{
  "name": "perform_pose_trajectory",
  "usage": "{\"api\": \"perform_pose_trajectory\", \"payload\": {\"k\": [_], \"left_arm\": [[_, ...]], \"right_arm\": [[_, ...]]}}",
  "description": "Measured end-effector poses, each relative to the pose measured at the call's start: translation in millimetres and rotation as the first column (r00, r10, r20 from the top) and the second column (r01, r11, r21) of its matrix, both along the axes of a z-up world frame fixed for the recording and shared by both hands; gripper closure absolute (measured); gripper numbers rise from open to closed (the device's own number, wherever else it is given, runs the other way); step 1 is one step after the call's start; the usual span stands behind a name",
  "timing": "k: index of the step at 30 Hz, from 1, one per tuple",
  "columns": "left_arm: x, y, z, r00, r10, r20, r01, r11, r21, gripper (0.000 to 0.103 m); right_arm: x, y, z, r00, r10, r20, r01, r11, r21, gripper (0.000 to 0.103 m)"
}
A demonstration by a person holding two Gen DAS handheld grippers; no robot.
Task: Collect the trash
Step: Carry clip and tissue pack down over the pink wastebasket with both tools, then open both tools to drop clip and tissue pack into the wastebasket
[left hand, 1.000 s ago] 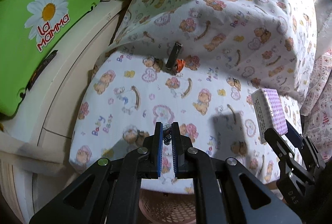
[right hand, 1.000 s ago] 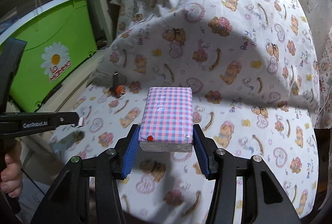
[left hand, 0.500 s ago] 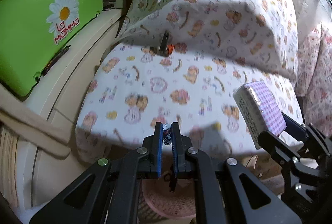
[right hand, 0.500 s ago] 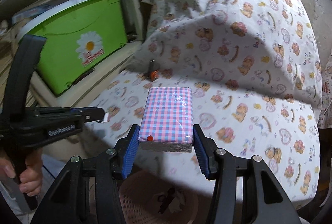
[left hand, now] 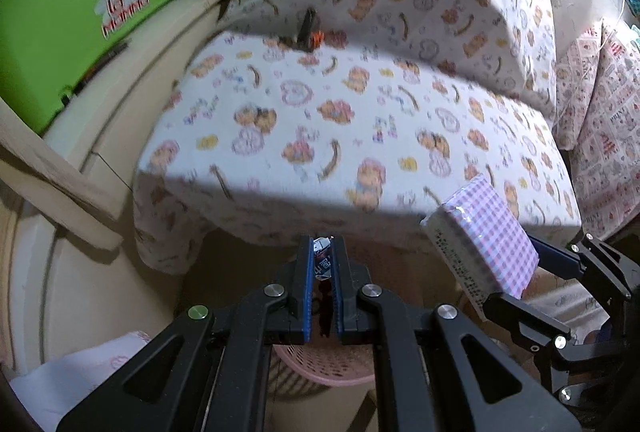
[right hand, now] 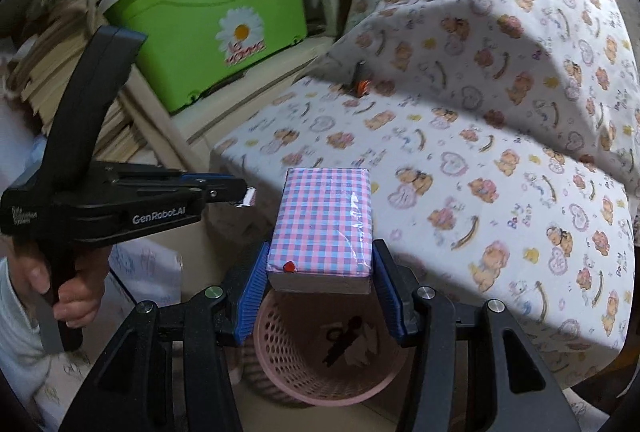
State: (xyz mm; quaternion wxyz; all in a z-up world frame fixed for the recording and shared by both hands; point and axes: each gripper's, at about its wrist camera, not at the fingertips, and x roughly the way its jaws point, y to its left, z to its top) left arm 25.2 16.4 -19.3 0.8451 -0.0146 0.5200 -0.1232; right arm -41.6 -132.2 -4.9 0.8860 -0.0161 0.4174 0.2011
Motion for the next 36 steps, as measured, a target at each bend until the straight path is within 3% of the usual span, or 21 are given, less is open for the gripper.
{"api": "perform_pose_trajectory", "payload": {"k": [7,17,28,31,36], "left_arm": [[0.6,0.7,-14.6,0.995,-0.026,-0.093,0.021,0.998,-0.051,0.096],[7.2,-10.7,-52.0,0.975,-0.037,-0.218,0.036,0.999,-0.008,0.095],[16.3,-12.4,-124.2,0.89,0.022,-0.455,-0.022,1.0,0.006,0.095],[17.0,-11.1,-139.2,0.869,0.046,-0.492,-0.038,0.999,0.026,0.095],[18.6,-15.1,-149.7,0.858,0.062,-0.51,-0.037,0.998,0.058,0.094]], "right_arm": [[1.8,-0.3,-9.0,0.996,0.029,-0.087,-0.029,1.0,0.005,0.05],[5.3,13.6,-43.1,0.977,0.048,-0.208,-0.071,0.992,-0.106,0.05],[20.8,22.6,-126.7,0.923,-0.041,-0.382,-0.063,0.964,-0.257,0.049],[26.7,17.8,-145.1,0.901,-0.074,-0.427,-0.049,0.961,-0.271,0.049],[28.4,11.1,-164.3,0.88,-0.102,-0.465,-0.048,0.953,-0.3,0.049]]}}
